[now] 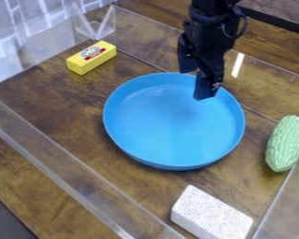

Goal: Remove the green object from inside the blue tray and put it on the table

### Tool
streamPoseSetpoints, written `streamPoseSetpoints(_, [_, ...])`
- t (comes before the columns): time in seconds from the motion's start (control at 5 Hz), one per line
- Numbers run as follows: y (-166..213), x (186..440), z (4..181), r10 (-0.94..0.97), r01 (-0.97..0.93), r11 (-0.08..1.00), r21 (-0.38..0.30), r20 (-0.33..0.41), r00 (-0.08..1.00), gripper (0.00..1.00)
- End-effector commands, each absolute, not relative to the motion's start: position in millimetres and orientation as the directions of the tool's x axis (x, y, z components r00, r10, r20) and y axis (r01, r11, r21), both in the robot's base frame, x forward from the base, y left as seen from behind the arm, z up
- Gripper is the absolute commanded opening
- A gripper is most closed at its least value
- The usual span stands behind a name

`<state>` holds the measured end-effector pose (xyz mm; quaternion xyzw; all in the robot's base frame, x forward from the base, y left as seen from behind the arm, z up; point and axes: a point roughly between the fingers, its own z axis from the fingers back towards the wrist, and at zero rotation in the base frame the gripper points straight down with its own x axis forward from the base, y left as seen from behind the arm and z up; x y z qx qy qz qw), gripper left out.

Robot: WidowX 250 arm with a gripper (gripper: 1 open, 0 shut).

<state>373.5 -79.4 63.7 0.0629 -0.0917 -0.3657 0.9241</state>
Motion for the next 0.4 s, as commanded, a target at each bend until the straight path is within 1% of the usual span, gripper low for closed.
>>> streamPoseSetpoints(0.0, [-83.2,384.4,84.8,-0.706,0.67,0.707,0.224,0.18,0.685,1.0])
streamPoseSetpoints(0.2, [-79.9,387.3,88.1,-0.708,0.669,0.705,0.236,0.182,0.682,1.0])
